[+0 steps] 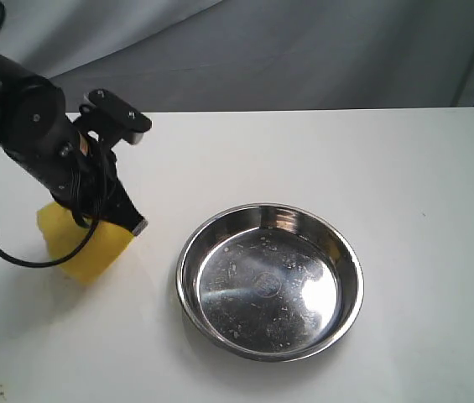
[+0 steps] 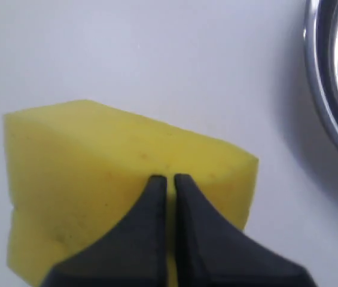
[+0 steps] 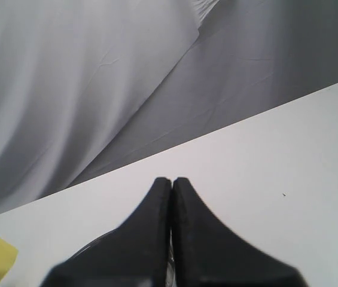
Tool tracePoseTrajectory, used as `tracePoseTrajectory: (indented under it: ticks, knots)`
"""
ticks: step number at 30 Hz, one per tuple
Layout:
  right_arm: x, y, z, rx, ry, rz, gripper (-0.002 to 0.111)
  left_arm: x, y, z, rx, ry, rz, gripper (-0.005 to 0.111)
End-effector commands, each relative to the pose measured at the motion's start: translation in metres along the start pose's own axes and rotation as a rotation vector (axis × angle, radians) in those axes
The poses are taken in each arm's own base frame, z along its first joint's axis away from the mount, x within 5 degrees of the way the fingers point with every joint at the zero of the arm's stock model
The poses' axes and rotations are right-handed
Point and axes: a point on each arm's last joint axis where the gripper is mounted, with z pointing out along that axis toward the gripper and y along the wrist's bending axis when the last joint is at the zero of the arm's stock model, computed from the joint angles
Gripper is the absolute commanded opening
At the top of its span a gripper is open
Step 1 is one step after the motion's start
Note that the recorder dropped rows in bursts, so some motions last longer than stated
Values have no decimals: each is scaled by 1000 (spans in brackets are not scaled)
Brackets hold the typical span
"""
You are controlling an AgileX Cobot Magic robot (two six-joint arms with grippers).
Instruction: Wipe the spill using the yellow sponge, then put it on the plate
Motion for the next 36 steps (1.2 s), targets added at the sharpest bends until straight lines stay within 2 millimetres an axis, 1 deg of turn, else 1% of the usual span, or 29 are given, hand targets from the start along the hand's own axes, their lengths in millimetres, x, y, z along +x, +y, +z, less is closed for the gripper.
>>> tracePoseTrajectory:
  ticks: [1,3,7,9,12,14,16,17,20,23,25,28,31,36]
  knots:
    - [1,0,0,-2,-1,-1,0,-13,3,-26,-23,-195,-67,0]
    - [1,0,0,-2,-1,-1,0,-18,4,-34,-28,-268,-92,0]
    - [1,0,0,-2,-1,-1,0,-26,5,-38,-26,-372,-136,0]
    - [1,0,0,-2,-1,-1,0,-27,4,-35,-17,-432,-170,0]
    - [1,0,0,-2,-1,-1,0,-19,-2,-24,6,-488,-214,0]
    - [1,0,0,-2,-1,-1,0,-8,-7,-13,23,-505,-233,0]
    - [1,0,0,-2,-1,-1,0,8,-14,-1,46,-530,-262,0]
    - [1,0,0,-2,-1,-1,0,13,-16,0,58,-567,-277,0]
    - [1,0,0,-2,-1,-1,0,35,-23,-1,83,-690,-351,0]
    - [1,0,0,-2,-1,-1,0,57,-24,-5,63,-800,-421,0]
    - [1,0,0,-2,-1,-1,0,71,-24,-3,19,-809,-433,0]
    - [1,0,0,-2,-1,-1,0,94,-23,4,-45,-774,-496,0]
    - [1,0,0,-2,-1,-1,0,115,-26,9,-62,-750,-507,0]
    - [1,0,0,-2,-1,-1,0,137,-32,13,-73,-739,-494,1]
